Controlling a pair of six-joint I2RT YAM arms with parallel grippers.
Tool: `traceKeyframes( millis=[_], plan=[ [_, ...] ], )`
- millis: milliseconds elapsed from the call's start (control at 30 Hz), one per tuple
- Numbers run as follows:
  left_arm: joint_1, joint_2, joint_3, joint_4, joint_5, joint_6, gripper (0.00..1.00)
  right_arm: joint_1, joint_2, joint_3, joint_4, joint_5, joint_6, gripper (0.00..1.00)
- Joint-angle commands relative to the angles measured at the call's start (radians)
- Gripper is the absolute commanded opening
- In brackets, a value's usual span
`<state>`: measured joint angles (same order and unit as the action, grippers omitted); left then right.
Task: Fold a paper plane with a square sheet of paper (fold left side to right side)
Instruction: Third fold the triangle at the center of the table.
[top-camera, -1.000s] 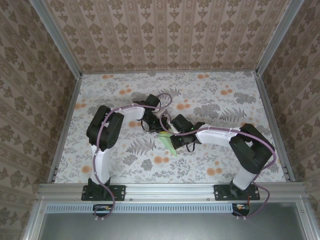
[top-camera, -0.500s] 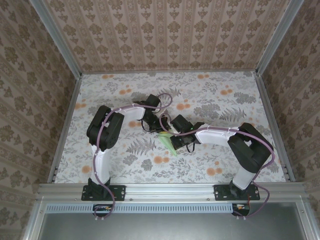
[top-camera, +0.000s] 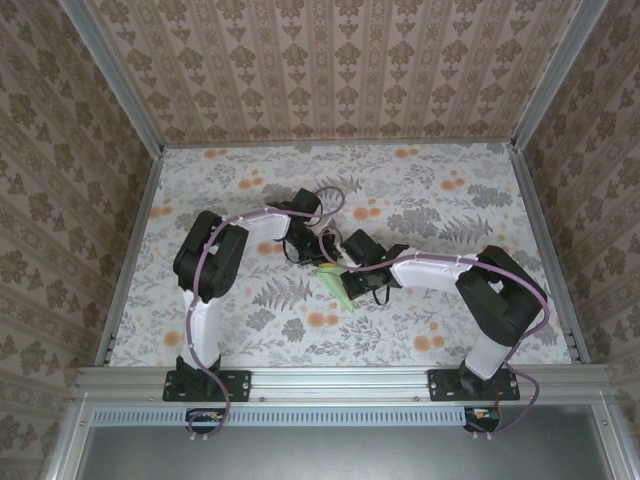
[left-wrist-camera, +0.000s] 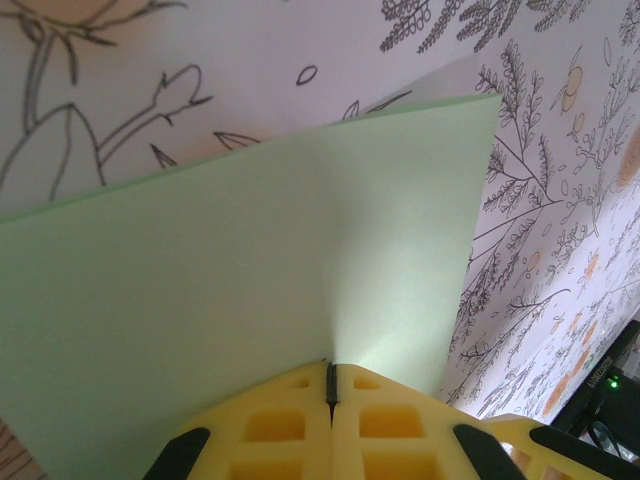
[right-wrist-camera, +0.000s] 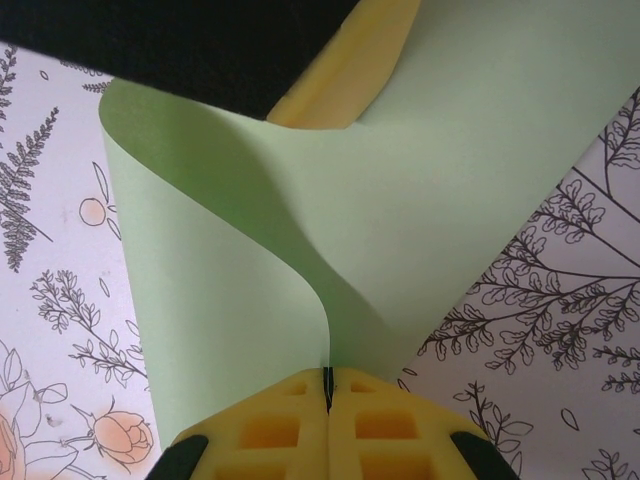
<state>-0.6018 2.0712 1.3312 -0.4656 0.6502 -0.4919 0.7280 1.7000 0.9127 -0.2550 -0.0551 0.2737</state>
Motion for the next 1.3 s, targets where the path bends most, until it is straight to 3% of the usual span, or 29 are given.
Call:
traceKeyframes(
  millis=[0, 1067, 1267],
  plan=[
    [-0.009, 0.029, 0.009, -0.035, -0.047, 0.021, 0.02, -0.004, -0.041, -0.016, -0.022, 0.021, 0.021, 0.00],
    [-0.010, 0.020, 0.003, -0.033, -0.047, 0.018, 0.02, -0.004, 0.030, -0.013, -0.016, 0.014, 0.026, 0.00],
    [-0.004, -0.006, 0.023, -0.056, -0.053, 0.034, 0.10, -0.004, 0.030, -0.018, -0.028, 0.014, 0.021, 0.00]
  ],
)
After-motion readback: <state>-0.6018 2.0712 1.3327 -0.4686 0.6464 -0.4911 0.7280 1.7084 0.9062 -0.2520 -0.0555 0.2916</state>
